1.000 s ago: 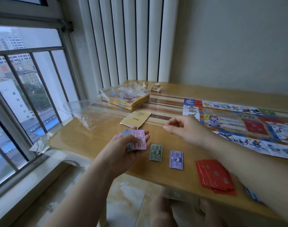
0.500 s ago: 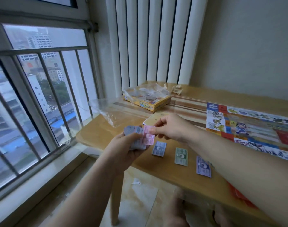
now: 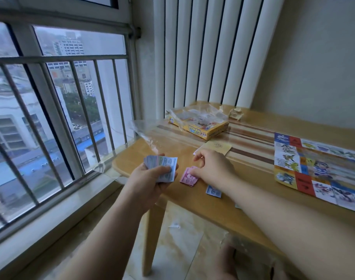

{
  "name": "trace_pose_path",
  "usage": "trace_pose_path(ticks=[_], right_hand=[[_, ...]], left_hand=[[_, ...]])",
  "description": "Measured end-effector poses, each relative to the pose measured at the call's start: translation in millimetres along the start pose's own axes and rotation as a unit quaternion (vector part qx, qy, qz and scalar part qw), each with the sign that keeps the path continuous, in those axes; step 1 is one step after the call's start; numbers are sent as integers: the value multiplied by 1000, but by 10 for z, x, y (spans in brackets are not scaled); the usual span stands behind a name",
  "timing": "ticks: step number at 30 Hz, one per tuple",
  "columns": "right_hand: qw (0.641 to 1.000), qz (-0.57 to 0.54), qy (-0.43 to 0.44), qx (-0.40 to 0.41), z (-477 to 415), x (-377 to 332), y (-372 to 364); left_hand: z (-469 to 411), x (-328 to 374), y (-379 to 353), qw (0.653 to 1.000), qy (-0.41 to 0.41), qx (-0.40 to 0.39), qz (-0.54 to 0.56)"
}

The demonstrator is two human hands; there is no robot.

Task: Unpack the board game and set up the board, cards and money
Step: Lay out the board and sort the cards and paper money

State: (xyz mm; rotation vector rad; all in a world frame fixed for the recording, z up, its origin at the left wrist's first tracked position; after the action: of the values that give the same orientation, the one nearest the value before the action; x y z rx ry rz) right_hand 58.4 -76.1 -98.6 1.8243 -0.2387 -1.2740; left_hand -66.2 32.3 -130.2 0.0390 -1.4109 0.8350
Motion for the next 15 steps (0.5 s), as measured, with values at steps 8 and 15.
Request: trace_pose_path(ticks=[8,15], right_hand=[[971,-220,7,-94,250,-283,238],[958,-274,-56,-64,235,129,369]], left_hand=[[101,-197,-415,998,19,-61,-27],[155,-262,-495,996,46,-71,35]])
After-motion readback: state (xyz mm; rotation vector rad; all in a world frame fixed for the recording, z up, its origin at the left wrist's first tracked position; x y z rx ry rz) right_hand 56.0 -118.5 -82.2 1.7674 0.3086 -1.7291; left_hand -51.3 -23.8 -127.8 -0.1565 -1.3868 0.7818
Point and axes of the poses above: each hand's wrist, its own z-axis away from the middle knuckle, its own y-axis out of the back of the hand, x = y × z, the point moved 10 cm from there along -z, towards the middle knuckle, and after that the axes turned 11 degrees about -z, right-handed, at the moved point
